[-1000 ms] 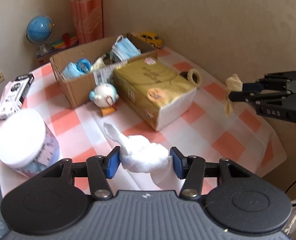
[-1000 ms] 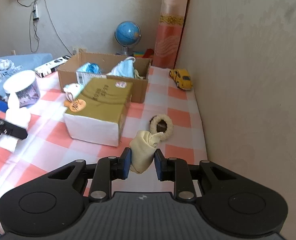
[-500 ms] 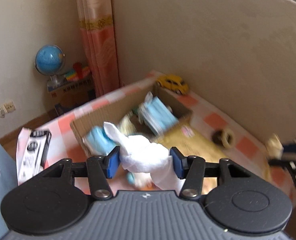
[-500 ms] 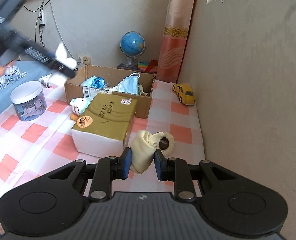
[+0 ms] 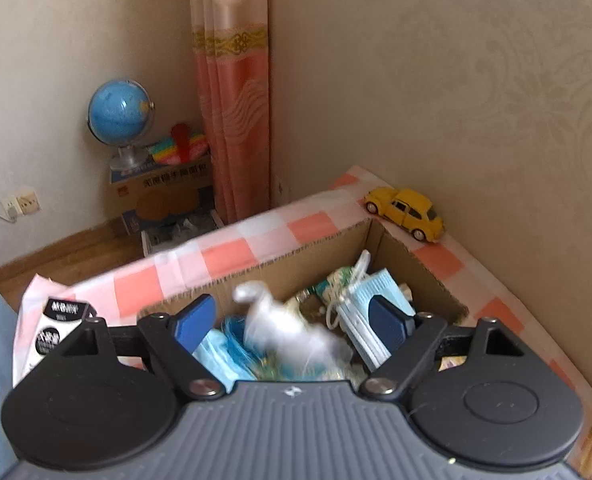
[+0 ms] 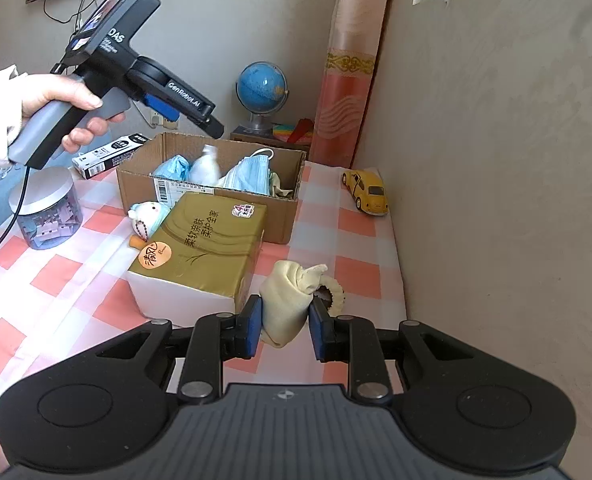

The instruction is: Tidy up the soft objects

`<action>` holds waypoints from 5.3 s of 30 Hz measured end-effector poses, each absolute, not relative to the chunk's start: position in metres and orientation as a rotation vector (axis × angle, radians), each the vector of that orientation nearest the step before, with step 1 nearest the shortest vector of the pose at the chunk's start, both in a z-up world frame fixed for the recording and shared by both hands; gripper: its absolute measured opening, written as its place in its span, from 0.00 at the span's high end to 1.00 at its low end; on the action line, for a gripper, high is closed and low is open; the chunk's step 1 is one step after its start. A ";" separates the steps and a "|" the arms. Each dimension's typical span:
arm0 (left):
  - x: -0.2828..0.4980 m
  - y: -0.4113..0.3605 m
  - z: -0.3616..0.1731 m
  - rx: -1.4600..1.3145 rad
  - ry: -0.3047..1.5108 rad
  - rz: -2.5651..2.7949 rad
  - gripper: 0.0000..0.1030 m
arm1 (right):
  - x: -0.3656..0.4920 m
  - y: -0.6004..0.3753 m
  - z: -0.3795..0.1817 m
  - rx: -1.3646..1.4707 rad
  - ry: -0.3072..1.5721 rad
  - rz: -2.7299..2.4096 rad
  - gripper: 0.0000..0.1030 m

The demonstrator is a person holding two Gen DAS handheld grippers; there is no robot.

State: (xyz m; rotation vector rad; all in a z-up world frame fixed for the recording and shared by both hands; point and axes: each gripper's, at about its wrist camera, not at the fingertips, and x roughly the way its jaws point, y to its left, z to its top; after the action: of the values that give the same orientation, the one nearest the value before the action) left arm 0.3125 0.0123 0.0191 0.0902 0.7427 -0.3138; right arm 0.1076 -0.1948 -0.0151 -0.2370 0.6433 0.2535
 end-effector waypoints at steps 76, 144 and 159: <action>0.078 0.048 0.003 -0.058 0.676 -0.186 0.04 | 0.220 -0.120 0.032 -0.373 0.674 0.380 0.00; 0.124 0.022 -0.039 0.036 0.759 -0.143 0.02 | 0.161 -0.224 -0.106 -0.119 0.784 0.199 0.00; 0.153 0.007 -0.043 0.084 0.701 -0.097 0.24 | 0.150 -0.225 -0.111 -0.110 0.726 0.192 0.00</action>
State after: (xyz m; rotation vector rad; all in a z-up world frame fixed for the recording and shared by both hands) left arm 0.1526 0.0074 -0.0428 0.0841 0.7009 -0.0971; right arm 0.1496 -0.2253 -0.1105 -0.1104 0.7264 0.1921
